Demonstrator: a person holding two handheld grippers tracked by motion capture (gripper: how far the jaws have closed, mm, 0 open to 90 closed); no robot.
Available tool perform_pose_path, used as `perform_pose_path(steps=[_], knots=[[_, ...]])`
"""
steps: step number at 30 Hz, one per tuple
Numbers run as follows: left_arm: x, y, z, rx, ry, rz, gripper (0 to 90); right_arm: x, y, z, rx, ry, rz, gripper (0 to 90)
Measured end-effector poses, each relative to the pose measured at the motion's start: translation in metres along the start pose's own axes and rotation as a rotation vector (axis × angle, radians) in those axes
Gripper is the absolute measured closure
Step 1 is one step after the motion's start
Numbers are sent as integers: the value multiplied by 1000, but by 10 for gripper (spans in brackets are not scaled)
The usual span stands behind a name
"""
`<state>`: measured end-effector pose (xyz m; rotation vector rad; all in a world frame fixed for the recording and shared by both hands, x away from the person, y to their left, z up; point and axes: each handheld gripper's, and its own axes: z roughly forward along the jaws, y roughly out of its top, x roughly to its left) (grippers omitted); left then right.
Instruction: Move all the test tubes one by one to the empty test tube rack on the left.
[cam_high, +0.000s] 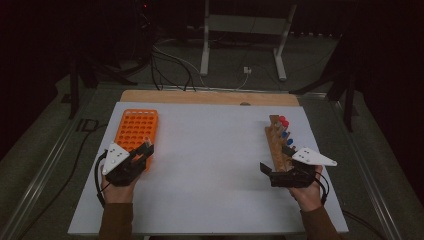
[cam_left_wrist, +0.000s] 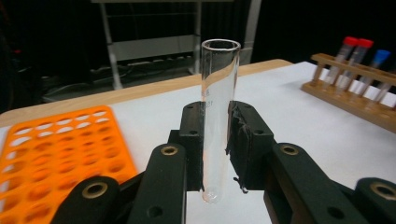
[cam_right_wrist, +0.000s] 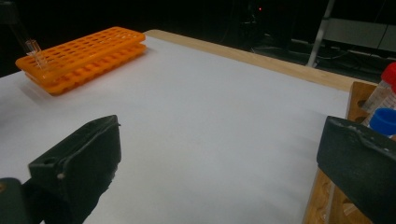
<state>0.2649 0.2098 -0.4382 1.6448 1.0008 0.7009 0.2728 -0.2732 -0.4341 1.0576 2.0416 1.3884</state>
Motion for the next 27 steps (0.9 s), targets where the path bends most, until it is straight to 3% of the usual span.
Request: perform_pose_path(steps=[11, 16, 21, 27], knots=[[17, -14, -15, 46, 67, -10, 760, -3, 0, -4, -9, -6, 9, 0], [27, -19, -22, 40, 108, -30, 760, -4, 0, -5, -14, -4, 14, 0], [37, -26, -12, 53, 147, -36, 760, -3, 0, -4, -18, 4, 13, 0], [41, -35, 1, 107, 160, -30, 760, -2, 0, -3, -19, 7, 12, 0]])
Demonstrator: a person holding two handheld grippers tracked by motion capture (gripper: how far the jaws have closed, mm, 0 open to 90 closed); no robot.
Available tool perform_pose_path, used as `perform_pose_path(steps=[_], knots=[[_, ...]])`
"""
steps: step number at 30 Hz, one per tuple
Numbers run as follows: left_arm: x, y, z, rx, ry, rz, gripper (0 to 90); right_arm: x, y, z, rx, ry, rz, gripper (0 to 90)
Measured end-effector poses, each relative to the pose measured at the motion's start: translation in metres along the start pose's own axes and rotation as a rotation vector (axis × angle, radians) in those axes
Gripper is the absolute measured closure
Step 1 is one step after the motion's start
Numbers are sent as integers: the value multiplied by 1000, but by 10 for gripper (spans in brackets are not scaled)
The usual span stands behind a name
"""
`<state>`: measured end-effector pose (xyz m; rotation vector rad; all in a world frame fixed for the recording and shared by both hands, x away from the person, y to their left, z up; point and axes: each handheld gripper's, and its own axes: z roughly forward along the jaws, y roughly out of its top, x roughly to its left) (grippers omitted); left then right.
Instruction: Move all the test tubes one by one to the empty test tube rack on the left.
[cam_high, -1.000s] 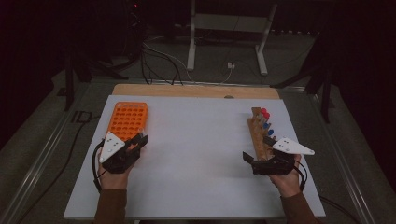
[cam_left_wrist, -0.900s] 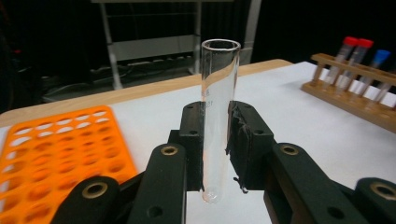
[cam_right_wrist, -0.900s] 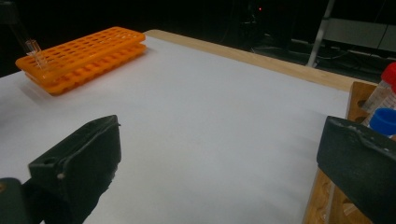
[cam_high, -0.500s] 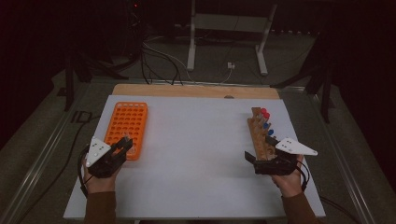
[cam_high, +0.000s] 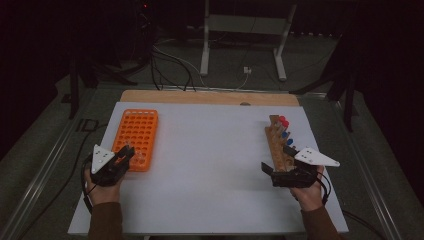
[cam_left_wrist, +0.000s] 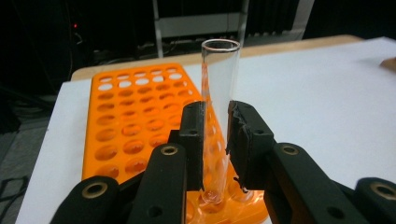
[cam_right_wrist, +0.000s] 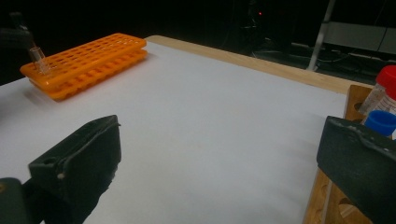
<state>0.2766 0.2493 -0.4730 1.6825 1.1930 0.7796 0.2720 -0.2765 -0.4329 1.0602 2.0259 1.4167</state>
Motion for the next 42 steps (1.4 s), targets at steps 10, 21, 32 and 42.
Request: perform_pose_path(steps=[10, 21, 32, 42], knots=[[-4, -12, 11, 141, 4, 16, 763, 0, 0, -1, -2, 0, 1, 0], [-3, -14, 12, 203, 8, 15, 768, 0, -1, 0, 3, 1, 0, 0], [0, -15, 8, 183, -14, -31, 672, -1, -1, 0, 2, -1, -1, 0], [-1, -3, -11, 6, -81, -127, 305, -3, -1, -1, 5, -12, 2, 0]])
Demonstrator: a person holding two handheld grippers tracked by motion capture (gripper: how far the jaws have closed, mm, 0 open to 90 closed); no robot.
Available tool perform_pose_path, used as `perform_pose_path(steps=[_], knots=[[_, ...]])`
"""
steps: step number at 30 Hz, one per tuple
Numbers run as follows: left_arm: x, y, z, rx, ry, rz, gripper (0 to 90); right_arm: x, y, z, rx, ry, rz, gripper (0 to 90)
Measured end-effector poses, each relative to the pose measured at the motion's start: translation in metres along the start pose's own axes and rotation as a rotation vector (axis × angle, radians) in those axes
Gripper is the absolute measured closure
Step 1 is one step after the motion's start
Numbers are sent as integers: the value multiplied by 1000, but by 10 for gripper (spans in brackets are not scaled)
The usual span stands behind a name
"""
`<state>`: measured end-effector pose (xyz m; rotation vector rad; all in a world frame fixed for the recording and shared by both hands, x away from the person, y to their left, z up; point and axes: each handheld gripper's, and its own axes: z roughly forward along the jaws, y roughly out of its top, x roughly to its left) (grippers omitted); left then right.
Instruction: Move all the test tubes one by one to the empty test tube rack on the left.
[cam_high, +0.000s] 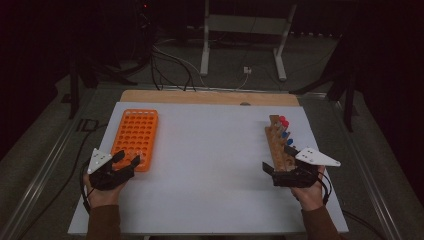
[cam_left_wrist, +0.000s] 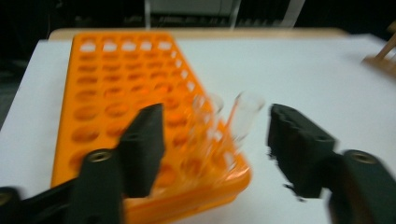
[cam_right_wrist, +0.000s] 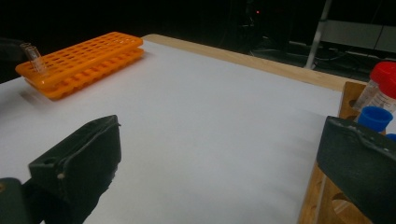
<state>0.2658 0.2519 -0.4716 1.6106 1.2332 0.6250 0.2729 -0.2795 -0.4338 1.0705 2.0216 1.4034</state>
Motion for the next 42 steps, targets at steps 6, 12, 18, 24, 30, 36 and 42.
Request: perform_pose_path(steps=[6, 12, 18, 24, 30, 36, 42], knots=[[-10, 11, -4, -47, 16, -2, 61, -9, 4, -6, -1, -30, 5, 0], [-17, 19, -5, -72, 11, 5, 6, -26, 9, -8, 25, -115, -5, 33], [-25, 24, -2, -79, -15, 7, 8, -45, 8, 2, 70, -170, 34, 155], [-34, 25, 0, -73, -39, 29, 8, -57, 2, 15, 124, -240, 49, 374], [-40, 26, 2, -66, -75, 28, 8, -63, -2, 26, 174, -276, 44, 578], [-48, 27, 5, -61, -95, 42, 7, -67, -5, 31, 183, -279, 68, 694], [-51, 26, 9, -57, -99, 47, 7, -68, -6, 33, 185, -275, 67, 750]])
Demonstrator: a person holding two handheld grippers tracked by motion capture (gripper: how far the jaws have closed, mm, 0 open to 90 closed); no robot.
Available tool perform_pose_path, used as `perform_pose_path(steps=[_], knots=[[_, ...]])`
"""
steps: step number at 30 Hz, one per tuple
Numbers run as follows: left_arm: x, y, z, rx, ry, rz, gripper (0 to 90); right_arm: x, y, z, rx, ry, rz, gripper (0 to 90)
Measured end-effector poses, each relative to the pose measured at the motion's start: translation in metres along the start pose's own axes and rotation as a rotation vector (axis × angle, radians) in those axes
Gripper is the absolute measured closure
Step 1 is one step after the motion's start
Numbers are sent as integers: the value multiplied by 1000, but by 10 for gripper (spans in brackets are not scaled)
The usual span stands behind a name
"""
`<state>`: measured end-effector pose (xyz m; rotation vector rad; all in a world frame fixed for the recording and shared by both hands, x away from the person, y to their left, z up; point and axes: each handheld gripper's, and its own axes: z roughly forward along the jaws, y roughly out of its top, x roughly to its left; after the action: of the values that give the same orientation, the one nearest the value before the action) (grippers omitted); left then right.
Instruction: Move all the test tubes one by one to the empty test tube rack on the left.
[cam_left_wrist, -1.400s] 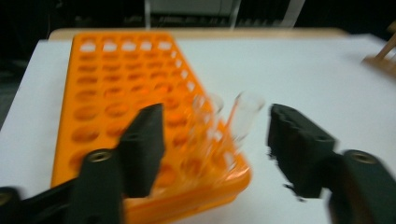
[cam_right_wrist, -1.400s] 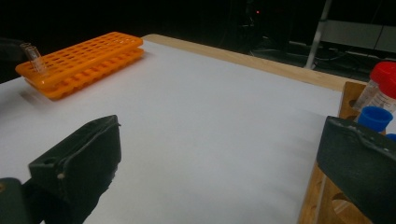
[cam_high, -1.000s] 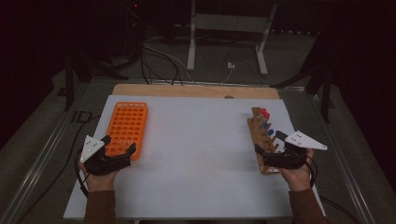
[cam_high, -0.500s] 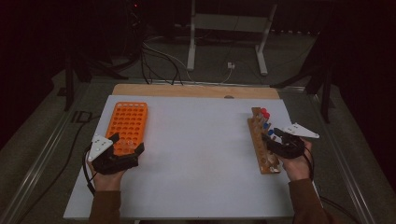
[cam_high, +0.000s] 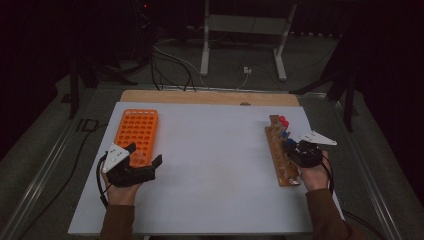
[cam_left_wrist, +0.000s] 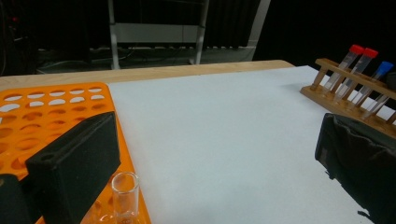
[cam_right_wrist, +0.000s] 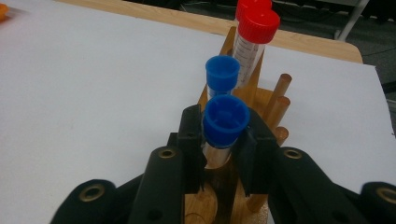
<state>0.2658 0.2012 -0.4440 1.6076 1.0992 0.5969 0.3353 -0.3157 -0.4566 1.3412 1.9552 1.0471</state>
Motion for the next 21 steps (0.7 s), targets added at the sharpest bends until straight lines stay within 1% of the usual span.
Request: perform_pose_path(steps=[4, 10, 16, 21], knots=[[-1, -1, 2, 4, -1, 2, 7, 0, 1, -1, -6, -1, 1, 761], [-3, -3, 5, 16, -6, 2, 7, 1, 7, -10, -31, 0, 0, 763], [-7, -3, 8, 22, -13, 11, 7, 0, 23, -26, -71, 6, -12, 763], [-11, -1, 11, 20, -25, 28, 7, 3, 39, -40, -109, 20, -24, 763]])
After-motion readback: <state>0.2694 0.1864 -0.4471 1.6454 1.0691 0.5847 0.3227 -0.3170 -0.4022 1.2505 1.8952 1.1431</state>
